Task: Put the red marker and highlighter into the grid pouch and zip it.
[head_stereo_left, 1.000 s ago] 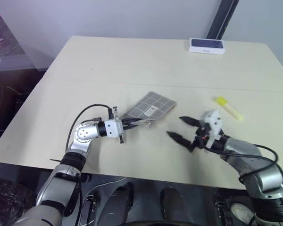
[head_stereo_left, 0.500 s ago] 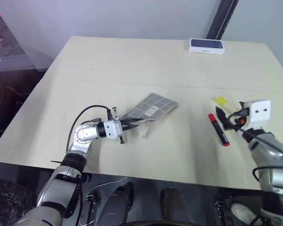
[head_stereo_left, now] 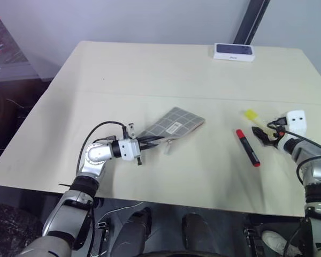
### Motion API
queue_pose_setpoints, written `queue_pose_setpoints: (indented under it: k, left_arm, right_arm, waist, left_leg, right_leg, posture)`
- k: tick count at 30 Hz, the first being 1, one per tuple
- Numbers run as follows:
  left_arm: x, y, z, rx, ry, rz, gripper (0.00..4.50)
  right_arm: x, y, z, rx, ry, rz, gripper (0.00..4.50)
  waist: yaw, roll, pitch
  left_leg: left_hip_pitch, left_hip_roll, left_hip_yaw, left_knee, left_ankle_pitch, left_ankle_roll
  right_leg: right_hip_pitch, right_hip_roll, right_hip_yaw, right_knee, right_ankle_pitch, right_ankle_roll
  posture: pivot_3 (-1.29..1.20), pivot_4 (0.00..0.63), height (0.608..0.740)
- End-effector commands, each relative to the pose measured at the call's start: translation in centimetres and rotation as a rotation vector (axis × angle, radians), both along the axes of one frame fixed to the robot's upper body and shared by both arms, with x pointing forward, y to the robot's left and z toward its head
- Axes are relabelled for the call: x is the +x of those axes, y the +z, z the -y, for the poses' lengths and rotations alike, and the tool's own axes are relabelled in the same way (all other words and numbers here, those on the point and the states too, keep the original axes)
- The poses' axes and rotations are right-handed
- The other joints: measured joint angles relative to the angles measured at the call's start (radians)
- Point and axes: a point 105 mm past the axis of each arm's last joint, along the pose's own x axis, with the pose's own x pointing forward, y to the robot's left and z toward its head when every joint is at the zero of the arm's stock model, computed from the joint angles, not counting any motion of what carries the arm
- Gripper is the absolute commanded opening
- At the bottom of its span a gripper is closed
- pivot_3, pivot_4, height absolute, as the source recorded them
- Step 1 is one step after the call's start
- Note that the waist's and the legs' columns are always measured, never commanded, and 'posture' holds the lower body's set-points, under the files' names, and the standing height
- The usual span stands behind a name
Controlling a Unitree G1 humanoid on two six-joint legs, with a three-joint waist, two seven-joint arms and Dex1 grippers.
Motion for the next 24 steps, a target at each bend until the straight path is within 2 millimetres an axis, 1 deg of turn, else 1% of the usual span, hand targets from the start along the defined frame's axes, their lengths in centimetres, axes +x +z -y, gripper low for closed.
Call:
queue_pose_setpoints:
  k: [1, 3, 4, 5, 6, 7, 8, 10, 11, 12, 13, 16, 19, 21, 22, 24]
  left_arm:
    - [-0.2, 0.9, 0.2, -0.019, -0.002, 0.043, 0.00]
    - [-0.2, 0.9, 0.2, -0.019, -0.002, 0.044, 0.00]
    - [-0.1, 0.9, 0.3, -0.020, -0.002, 0.045, 0.00]
    - [-0.1, 1.0, 0.3, -0.020, -0.003, 0.046, 0.00]
    - [0.0, 1.1, 0.3, -0.021, -0.003, 0.048, 0.00]
    - [0.1, 1.3, 0.4, -0.022, -0.003, 0.050, 0.00]
    - [0.1, 1.3, 0.4, -0.022, -0.003, 0.050, 0.00]
    - [0.2, 1.4, 0.3, -0.025, 0.000, 0.052, 0.00]
    - [0.3, 1.5, 0.3, -0.028, 0.004, 0.054, 0.00]
    - [0.5, 1.7, 0.3, -0.043, 0.015, 0.052, 0.00]
    - [0.7, 2.0, 0.3, -0.060, 0.024, 0.048, 0.00]
    - [0.9, 2.5, 0.4, -0.085, 0.033, 0.058, 0.00]
    - [0.9, 2.6, 0.5, -0.089, 0.033, 0.072, 0.00]
    - [0.9, 2.7, 0.6, -0.097, 0.034, 0.079, 0.00]
    - [0.9, 2.7, 0.7, -0.098, 0.034, 0.082, 0.00]
    - [0.9, 2.7, 0.8, -0.101, 0.034, 0.087, 0.00]
  right_arm:
    - [-0.3, 0.7, 0.7, 0.032, 0.001, -0.003, 3.11]
    - [-0.3, 1.0, 0.3, 0.058, 0.024, 0.008, 2.14]
    - [-0.4, 1.1, 0.1, 0.065, 0.032, 0.015, 1.54]
    - [-0.6, 1.4, -0.3, 0.053, 0.062, 0.027, 1.03]
    - [-0.7, 2.6, -1.7, 0.066, 0.132, 0.076, 0.88]
    - [-1.1, 3.7, -3.2, 0.065, 0.210, 0.124, 0.90]
    - [-1.4, 4.4, -4.4, 0.066, 0.262, 0.154, 0.90]
    - [-2.6, 6.4, -7.7, 0.144, 0.388, 0.239, 0.90]
    - [-3.4, 6.9, -9.1, 0.176, 0.442, 0.259, 0.90]
    - [-4.3, 7.0, -10.4, 0.203, 0.493, 0.254, 0.90]
    - [-5.0, 6.9, -11.3, 0.220, 0.524, 0.236, 0.90]
    - [-6.3, 6.1, -12.8, 0.236, 0.553, 0.187, 0.90]
    - [-6.8, 5.5, -13.2, 0.238, 0.535, 0.162, 0.90]
    - [-7.6, 4.2, -14.5, 0.209, 0.581, 0.102, 0.90]
    - [-7.8, 3.7, -15.1, 0.192, 0.597, 0.084, 0.90]
    - [-7.6, 3.4, -15.6, 0.190, 0.602, 0.077, 0.90]
  waist:
    - [0.001, 0.000, 0.000]
    - [0.001, 0.000, 0.000]
    - [0.001, 0.000, 0.000]
    - [0.001, 0.000, 0.000]
    - [0.001, 0.000, 0.000]
    - [0.001, 0.000, 0.000]
    - [0.001, 0.000, 0.000]
    - [-0.004, 0.001, 0.000]
    - [-0.005, 0.001, 0.000]
    - [-0.004, 0.001, 0.000]
    - [0.000, 0.001, 0.000]
    - [0.006, 0.000, 0.000]
    - [0.007, 0.000, 0.000]
    - [0.004, 0.000, 0.000]
    - [0.003, 0.000, 0.000]
    - [0.000, 0.000, 0.000]
  left_leg:
    - [0.000, 0.000, 0.000, 0.000, 0.000, 0.000]
    - [0.000, 0.000, 0.000, 0.000, 0.000, 0.000]
    - [0.000, 0.000, 0.000, 0.000, 0.000, 0.000]
    - [0.000, 0.000, 0.000, 0.000, 0.000, 0.000]
    - [0.000, 0.000, 0.000, 0.000, 0.000, 0.000]
    - [0.000, 0.000, 0.000, 0.000, 0.000, 0.000]
    - [0.000, 0.000, 0.000, 0.000, 0.000, 0.000]
    - [-0.001, 0.000, 0.000, -0.001, 0.000, 0.000]
    - [-0.001, 0.000, 0.000, -0.001, 0.000, 0.000]
    - [-0.001, 0.000, 0.000, -0.001, 0.000, 0.000]
    - [-0.001, 0.000, 0.000, 0.000, 0.000, 0.000]
    - [-0.001, 0.000, 0.000, 0.001, 0.000, 0.000]
    - [-0.001, -0.001, 0.000, 0.001, 0.000, 0.000]
    - [-0.001, -0.001, 0.000, 0.001, 0.000, 0.000]
    - [-0.001, -0.001, 0.000, 0.001, 0.000, 0.000]
    - [-0.001, 0.000, 0.000, 0.000, 0.000, 0.000]
  right_leg:
    - [0.000, 0.000, 0.000, 0.000, 0.000, 0.000]
    - [0.000, 0.000, 0.000, 0.000, 0.000, 0.000]
    - [0.000, 0.000, 0.000, 0.000, 0.000, 0.000]
    - [0.000, 0.000, 0.000, 0.000, 0.000, 0.000]
    - [0.000, 0.000, 0.000, 0.000, 0.000, 0.000]
    - [0.000, 0.000, 0.000, 0.000, 0.000, 0.000]
    - [-0.001, 0.000, 0.000, 0.000, 0.000, 0.000]
    - [-0.002, 0.000, 0.001, 0.000, 0.000, 0.000]
    - [-0.002, 0.000, 0.001, 0.001, 0.000, 0.000]
    - [-0.002, 0.000, 0.001, 0.001, 0.000, 0.000]
    - [-0.002, 0.000, 0.001, 0.001, 0.000, 0.000]
    - [0.000, 0.000, 0.000, 0.001, 0.000, 0.000]
    - [0.000, -0.001, 0.000, -0.001, 0.000, 0.000]
    - [-0.001, -0.001, 0.001, 0.000, 0.000, 0.000]
    - [-0.001, -0.001, 0.000, 0.000, 0.000, 0.000]
    - [-0.002, 0.000, 0.000, 0.000, 0.000, 0.001]
  posture:
    - [0.00, 0.150, 0.740]
    - [0.00, 0.150, 0.740]
    - [0.00, 0.150, 0.740]
    - [0.00, 0.150, 0.740]
    - [0.00, 0.150, 0.740]
    - [0.00, 0.150, 0.740]
    - [0.00, 0.150, 0.740]
    - [0.00, 0.150, 0.740]
    - [0.00, 0.150, 0.740]
    - [0.00, 0.150, 0.740]
    - [0.00, 0.150, 0.740]
    - [0.00, 0.150, 0.740]
    - [0.00, 0.150, 0.740]
    - [0.00, 0.150, 0.740]
    - [0.00, 0.150, 0.740]
    - [0.00, 0.150, 0.740]
